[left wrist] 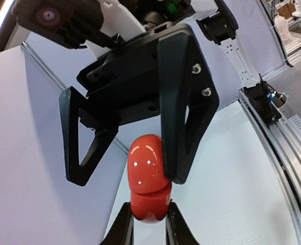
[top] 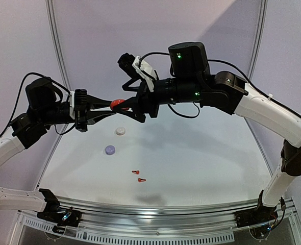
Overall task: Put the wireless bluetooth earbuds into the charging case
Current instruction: Open the charging case.
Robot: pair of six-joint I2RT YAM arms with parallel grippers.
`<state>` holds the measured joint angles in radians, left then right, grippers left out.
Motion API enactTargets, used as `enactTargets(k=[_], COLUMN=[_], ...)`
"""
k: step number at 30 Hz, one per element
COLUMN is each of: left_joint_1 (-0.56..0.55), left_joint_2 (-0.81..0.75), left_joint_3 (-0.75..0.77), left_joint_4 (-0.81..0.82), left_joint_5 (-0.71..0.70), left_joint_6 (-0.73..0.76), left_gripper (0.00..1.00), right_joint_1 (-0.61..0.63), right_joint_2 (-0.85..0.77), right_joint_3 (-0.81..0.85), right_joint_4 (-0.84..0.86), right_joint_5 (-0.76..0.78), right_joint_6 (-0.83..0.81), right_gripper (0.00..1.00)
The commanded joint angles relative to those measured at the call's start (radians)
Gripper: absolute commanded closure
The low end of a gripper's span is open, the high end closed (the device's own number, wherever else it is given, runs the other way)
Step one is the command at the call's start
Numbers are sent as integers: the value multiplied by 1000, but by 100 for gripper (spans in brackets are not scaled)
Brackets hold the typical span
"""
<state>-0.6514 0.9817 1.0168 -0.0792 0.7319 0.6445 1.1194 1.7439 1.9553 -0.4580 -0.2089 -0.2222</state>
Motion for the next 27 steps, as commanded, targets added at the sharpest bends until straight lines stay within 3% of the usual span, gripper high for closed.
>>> enactTargets(k=[1, 11, 27], left_joint_1=[-4, -4, -4], left_joint_2=[-18, -12, -6], left_joint_3=[20, 35, 49], left_joint_4=[-64, -140, -176], left_joint_5=[55, 46, 63], left_joint_6=[95, 179, 166], left_gripper=[100, 100, 100], right_joint_1=[-26, -32, -53], right_joint_2=[26, 24, 17], right_joint_3=[28, 31, 41], right_joint_4=[15, 28, 21], right_joint_5=[93, 79, 138], right_joint_6=[23, 53, 108], right_gripper=[20, 21, 25])
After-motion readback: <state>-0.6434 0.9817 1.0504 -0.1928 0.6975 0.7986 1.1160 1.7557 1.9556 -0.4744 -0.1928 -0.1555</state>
